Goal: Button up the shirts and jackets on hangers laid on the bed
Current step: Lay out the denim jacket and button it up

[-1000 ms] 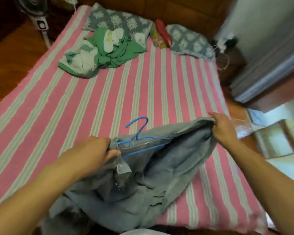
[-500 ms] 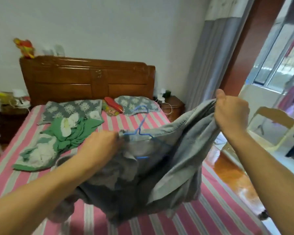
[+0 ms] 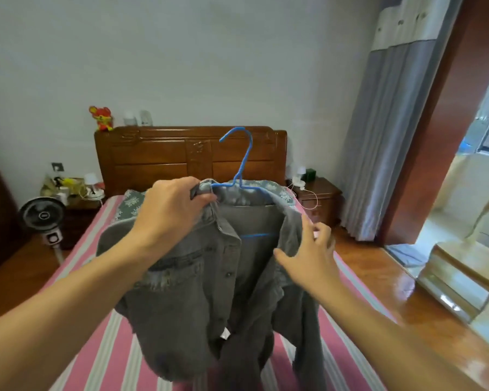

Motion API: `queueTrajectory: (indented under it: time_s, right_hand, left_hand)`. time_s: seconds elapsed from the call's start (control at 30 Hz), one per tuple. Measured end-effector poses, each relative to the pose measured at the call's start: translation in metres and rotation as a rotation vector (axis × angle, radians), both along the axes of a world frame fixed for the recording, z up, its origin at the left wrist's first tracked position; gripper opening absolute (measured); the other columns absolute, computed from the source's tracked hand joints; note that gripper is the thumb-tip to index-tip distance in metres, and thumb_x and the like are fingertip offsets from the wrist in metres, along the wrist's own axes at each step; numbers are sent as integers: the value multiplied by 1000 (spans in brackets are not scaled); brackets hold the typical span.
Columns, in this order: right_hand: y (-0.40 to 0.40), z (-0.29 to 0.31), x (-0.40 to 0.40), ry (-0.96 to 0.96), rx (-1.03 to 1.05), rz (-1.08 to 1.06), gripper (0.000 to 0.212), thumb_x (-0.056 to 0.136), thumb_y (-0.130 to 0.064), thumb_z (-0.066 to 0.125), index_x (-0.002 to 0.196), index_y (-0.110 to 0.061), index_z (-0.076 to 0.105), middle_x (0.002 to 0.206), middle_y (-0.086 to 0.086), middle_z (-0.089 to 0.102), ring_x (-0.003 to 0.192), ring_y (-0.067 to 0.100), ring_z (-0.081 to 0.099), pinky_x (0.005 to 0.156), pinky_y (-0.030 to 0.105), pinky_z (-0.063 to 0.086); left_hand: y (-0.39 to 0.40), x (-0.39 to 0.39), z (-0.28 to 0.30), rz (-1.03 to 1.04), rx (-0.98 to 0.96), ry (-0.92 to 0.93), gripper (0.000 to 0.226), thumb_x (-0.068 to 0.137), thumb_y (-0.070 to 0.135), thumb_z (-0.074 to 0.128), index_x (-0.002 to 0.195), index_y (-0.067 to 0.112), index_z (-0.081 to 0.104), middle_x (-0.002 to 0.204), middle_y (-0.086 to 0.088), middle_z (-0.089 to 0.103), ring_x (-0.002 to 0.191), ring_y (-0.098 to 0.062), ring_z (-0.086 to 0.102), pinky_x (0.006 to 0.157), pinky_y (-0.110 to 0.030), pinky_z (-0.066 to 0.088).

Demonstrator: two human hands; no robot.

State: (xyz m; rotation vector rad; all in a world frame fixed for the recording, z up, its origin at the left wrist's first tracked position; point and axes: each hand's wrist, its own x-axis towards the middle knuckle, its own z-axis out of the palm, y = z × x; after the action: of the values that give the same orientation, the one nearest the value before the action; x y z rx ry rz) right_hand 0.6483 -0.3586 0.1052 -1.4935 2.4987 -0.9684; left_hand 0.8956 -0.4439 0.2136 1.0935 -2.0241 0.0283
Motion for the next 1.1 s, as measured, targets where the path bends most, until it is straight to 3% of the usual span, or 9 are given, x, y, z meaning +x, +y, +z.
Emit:
queueTrajectory:
  time_s: [0.13,0.23,0.47,0.53,0.67,0.77,0.87,1.0,1.1]
  right_hand:
    - [-16,-24,25,-243,-98,11,99,86,-55,68,159,-21,11,148,10,25,138,35,34,109,46,37]
    - [-36,-16,24,-259,-111,65,63,101,-36,52,154,-17,25,145,14,42,132,39,47,103,50,45]
    - [-32,84,52,-289,-470,233,16,107,-27,42,110,-16,54,86,-11,54,79,7,54,60,9,40]
    - [-33,110,58,-121,-371,440,17,104,-28,49,102,-20,64,88,-13,62,86,6,60,71,23,45]
    - [-17,89,42,-111,-398,661,25,105,-24,51,122,-25,69,109,-13,68,108,1,58,97,13,42]
    - [-16,56,25,17,-266,564,57,100,-60,34,142,-26,53,131,-5,53,123,7,41,104,18,30]
    - [-17,31,40,145,-82,613,69,93,-71,24,113,-18,63,102,-2,66,101,27,62,83,38,45]
    - [-8,26,69,235,-385,557,51,100,-54,31,96,-13,61,80,2,66,75,33,62,62,45,45]
    - [-4,47,93,396,-519,649,52,103,-56,29,98,-17,63,81,-1,67,73,26,62,57,42,46]
  left_hand:
    - [10,24,1,84,31,127,37,90,41,73,66,16,60,59,3,57,58,-21,50,57,-42,41]
    - [22,39,7,79,-9,110,26,91,39,73,75,19,69,62,7,60,58,-12,51,57,-38,41]
    - [27,67,-6,2,48,13,37,88,52,67,92,16,77,69,4,68,67,-16,61,64,-44,51]
    - [30,61,-11,-31,68,-5,47,88,54,67,89,7,72,66,-1,63,65,-19,57,62,-42,48]
    - [29,77,-16,-61,4,78,42,87,44,73,91,1,71,68,-9,64,66,-24,57,62,-39,45]
    - [40,82,-20,-86,2,130,38,84,41,76,93,4,74,70,-3,66,68,-23,61,64,-41,51]
    - [50,77,-22,-68,-11,94,29,83,32,79,105,13,79,73,17,58,67,-10,58,68,-34,54]
    - [49,74,-28,-61,-42,48,29,85,31,80,108,13,76,76,6,63,70,-17,57,69,-35,54]
    - [59,59,-38,-195,-55,62,34,81,25,83,112,15,74,75,12,60,70,-1,45,66,-9,39]
